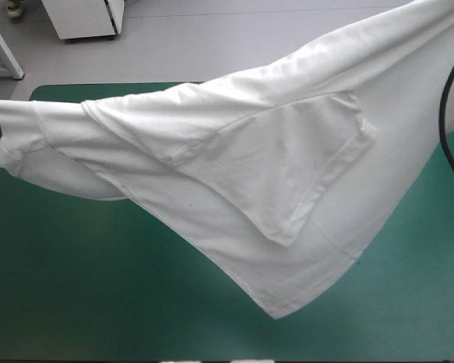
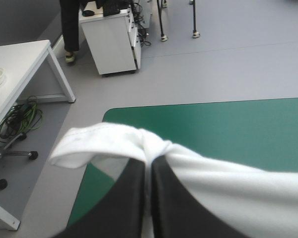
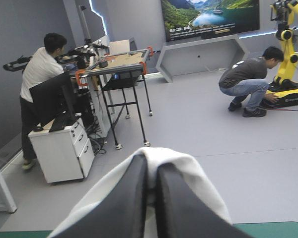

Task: Fold the cloth

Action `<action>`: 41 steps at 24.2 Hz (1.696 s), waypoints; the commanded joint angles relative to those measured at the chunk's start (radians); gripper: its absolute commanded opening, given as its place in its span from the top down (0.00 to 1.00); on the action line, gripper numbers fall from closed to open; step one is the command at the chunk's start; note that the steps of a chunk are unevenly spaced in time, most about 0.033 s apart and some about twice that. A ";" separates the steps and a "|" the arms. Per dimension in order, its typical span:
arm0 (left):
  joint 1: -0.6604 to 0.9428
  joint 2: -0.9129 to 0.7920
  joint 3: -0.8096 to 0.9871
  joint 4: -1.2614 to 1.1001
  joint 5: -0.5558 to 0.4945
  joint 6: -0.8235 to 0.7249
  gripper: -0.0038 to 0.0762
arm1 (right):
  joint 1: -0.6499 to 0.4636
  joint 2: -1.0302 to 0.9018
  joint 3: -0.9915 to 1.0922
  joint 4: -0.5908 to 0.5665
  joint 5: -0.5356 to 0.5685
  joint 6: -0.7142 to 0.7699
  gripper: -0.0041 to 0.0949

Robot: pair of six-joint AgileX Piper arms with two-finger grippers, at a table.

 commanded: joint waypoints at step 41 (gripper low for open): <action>-0.004 0.694 0.312 -0.236 -0.597 0.068 0.24 | -0.007 0.428 0.643 0.056 -0.471 -0.062 0.13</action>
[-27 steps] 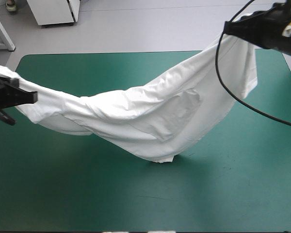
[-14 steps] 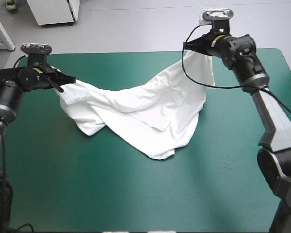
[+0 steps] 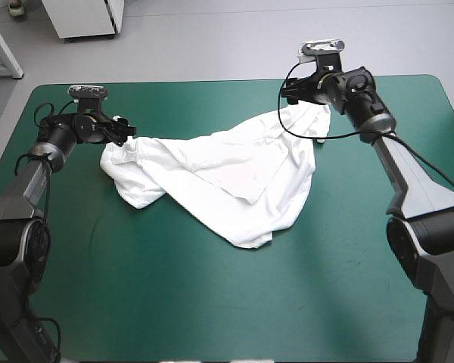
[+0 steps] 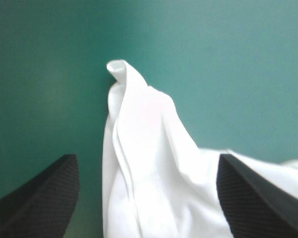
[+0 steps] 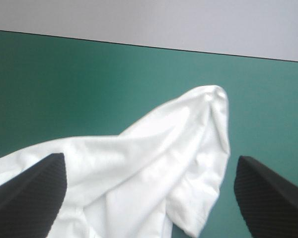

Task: Fold the cloth

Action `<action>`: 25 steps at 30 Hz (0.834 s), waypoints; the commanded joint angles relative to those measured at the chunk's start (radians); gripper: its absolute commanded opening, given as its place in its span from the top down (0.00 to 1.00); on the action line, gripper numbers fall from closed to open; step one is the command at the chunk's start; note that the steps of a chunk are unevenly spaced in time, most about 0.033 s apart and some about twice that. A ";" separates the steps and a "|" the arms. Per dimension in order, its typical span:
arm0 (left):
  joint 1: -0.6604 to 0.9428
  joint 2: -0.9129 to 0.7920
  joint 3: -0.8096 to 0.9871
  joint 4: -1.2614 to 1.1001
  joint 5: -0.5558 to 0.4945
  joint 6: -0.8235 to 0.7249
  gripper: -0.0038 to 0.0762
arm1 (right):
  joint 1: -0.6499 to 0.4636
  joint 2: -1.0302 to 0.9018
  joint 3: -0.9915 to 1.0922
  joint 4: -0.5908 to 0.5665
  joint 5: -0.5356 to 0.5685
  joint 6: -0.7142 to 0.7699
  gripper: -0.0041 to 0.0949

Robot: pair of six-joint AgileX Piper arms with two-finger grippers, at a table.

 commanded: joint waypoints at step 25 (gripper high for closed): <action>0.027 0.109 -0.493 -0.017 0.580 -0.010 0.24 | 0.189 -0.427 0.412 0.212 0.510 -0.167 0.33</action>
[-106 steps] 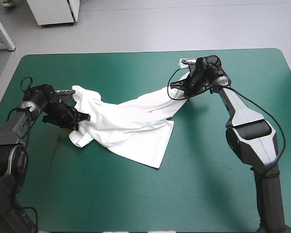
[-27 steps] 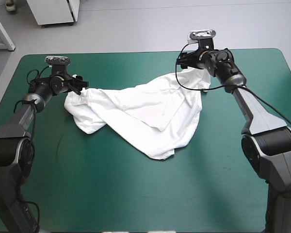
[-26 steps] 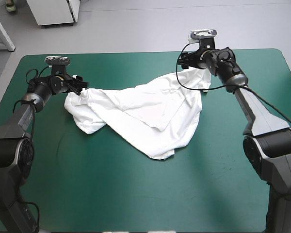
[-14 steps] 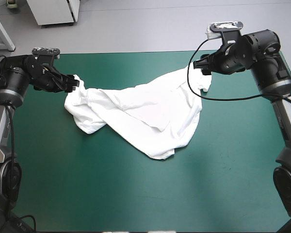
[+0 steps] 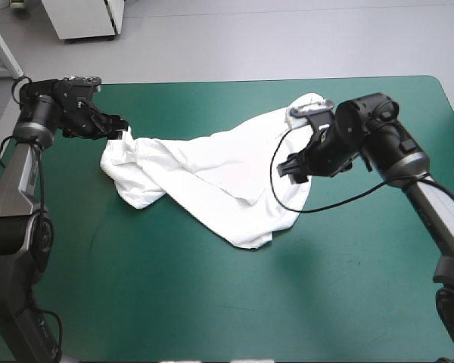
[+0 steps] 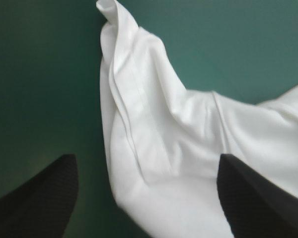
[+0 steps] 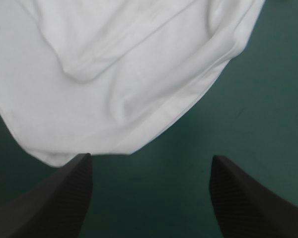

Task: Fold the cloth

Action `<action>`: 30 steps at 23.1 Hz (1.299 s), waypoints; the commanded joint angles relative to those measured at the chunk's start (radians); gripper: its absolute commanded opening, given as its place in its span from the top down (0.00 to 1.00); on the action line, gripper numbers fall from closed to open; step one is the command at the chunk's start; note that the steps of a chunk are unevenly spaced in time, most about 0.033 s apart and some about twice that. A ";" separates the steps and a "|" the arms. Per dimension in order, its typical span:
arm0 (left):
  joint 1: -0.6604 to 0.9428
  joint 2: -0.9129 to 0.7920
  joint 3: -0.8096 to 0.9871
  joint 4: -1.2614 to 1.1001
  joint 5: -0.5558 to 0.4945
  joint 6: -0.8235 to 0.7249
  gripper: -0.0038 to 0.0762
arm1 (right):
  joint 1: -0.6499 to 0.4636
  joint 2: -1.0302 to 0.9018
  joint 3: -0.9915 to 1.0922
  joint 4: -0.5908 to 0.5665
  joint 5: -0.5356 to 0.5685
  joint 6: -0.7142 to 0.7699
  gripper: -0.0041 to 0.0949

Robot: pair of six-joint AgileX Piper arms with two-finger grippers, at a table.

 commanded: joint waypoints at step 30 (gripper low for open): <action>0.003 0.506 -0.511 -0.051 0.206 -0.001 0.96 | 0.436 0.164 0.177 -0.107 -0.202 0.026 0.35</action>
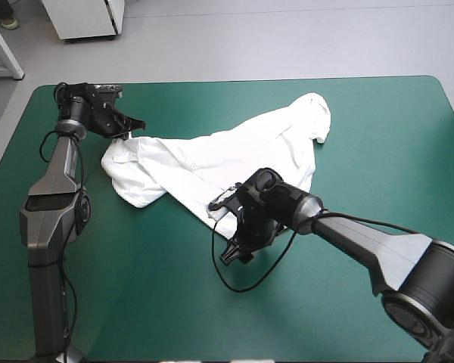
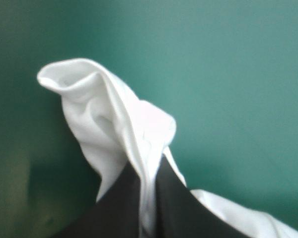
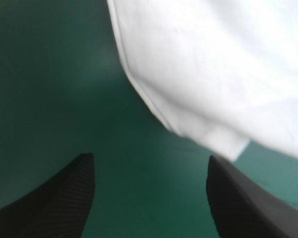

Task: Fold the cloth

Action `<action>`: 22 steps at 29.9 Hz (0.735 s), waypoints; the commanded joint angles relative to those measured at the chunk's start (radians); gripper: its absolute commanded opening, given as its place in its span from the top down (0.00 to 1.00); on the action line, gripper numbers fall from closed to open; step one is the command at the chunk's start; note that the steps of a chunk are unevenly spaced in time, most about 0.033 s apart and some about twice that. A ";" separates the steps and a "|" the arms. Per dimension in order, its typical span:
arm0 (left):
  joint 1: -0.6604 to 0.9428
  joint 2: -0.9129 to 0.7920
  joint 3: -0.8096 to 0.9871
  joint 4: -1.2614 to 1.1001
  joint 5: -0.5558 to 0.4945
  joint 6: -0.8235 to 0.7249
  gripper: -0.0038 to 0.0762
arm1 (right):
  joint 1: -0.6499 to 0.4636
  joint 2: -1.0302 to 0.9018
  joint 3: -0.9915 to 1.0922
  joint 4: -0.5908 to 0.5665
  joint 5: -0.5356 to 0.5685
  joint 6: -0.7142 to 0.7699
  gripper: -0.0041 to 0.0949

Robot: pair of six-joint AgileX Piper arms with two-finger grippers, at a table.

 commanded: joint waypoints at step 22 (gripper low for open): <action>-0.002 -0.344 0.280 0.010 0.079 0.031 0.96 | 0.002 -0.040 -0.062 -0.273 -0.122 0.127 0.98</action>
